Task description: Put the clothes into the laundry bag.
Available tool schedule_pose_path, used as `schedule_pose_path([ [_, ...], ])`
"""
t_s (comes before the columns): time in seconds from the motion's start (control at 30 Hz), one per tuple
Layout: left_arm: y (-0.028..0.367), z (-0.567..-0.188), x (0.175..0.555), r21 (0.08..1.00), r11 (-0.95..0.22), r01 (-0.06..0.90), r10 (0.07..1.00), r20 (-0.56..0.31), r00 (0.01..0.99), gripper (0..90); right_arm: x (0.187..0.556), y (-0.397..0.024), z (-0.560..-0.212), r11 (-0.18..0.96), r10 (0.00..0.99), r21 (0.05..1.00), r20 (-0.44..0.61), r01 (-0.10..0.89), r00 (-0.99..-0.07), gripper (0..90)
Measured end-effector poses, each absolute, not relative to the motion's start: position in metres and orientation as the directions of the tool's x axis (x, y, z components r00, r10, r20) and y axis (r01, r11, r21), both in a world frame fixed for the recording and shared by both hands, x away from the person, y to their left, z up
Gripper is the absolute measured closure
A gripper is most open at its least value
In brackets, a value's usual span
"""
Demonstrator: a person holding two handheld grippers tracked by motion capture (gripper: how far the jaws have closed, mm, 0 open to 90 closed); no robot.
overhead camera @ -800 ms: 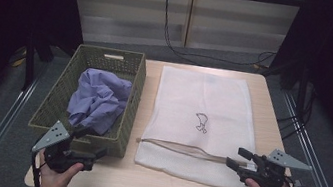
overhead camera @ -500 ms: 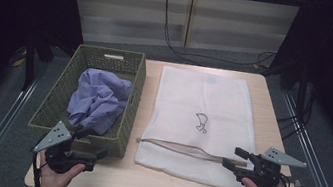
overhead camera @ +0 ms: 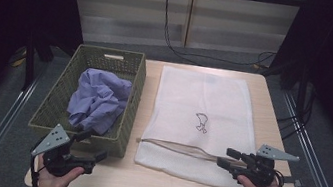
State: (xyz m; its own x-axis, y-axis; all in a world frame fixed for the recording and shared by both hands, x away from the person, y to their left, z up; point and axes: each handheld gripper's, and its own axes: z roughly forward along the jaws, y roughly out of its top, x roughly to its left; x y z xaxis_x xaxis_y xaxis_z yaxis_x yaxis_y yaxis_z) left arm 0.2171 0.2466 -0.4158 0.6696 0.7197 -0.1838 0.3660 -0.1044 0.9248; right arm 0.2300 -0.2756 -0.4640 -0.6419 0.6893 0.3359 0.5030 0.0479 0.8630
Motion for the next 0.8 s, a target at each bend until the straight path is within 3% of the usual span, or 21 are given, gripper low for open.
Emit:
schedule_pose_path([
  [0.17,0.249,-0.416,0.217,0.924,-0.097,0.371,0.722,-0.191,0.665,10.9,0.236,-0.269,-0.462,0.075,0.659,0.856,0.342,0.511,-0.67,48.4],
  [0.47,0.249,-0.415,0.215,0.926,-0.093,0.366,0.724,-0.19,0.664,11.1,0.256,-0.252,-0.462,0.123,0.616,0.843,0.348,0.523,-0.706,49.4],
  [0.57,0.25,-0.416,0.215,0.926,-0.094,0.365,0.723,-0.189,0.665,11.1,0.261,-0.246,-0.46,0.144,0.602,0.843,0.34,0.518,-0.722,55.0],
  [0.8,0.25,-0.415,0.215,0.928,-0.093,0.361,0.72,-0.188,0.668,11.1,0.278,-0.237,-0.459,0.177,0.588,0.83,0.342,0.529,-0.733,57.3],
])
